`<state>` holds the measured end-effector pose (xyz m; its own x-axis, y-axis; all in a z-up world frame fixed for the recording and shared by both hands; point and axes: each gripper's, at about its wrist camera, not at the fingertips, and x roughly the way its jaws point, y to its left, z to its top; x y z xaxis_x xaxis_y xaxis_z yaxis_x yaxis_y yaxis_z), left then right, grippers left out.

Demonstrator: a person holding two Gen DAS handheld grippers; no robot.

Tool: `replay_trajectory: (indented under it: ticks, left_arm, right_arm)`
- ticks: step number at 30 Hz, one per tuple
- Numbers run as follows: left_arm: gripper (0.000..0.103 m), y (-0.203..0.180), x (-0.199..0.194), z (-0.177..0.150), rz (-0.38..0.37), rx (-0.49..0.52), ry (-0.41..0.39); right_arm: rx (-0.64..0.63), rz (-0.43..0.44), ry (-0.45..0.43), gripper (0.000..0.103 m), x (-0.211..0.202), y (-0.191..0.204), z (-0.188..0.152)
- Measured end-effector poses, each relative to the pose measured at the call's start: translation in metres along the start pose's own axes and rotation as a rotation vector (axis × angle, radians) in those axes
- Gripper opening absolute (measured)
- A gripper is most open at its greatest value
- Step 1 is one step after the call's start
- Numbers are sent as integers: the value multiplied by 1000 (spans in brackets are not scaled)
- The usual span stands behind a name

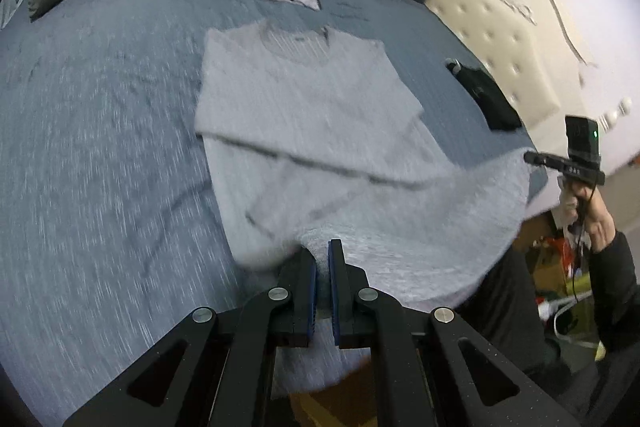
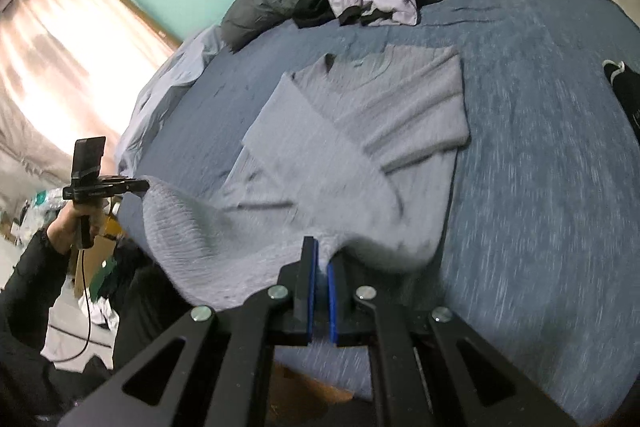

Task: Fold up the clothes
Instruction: 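Lift the hem with both grippers, fold it toward the collar, release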

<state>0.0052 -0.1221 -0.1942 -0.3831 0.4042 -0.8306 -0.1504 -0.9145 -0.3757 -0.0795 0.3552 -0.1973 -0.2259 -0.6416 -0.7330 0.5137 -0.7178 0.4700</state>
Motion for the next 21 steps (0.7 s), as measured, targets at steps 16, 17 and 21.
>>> replay_trajectory:
  ticks: [16, 17, 21]
  left_arm:
    - [6, 112, 83, 177, 18, -170, -69]
    - [6, 118, 90, 185, 18, -175, -68]
    - [6, 145, 117, 211, 22, -202, -59]
  right_arm:
    - [95, -102, -66, 4, 82, -86, 192]
    - [101, -110, -64, 4, 89, -92, 199]
    - [124, -140, -57, 4, 118, -116, 228]
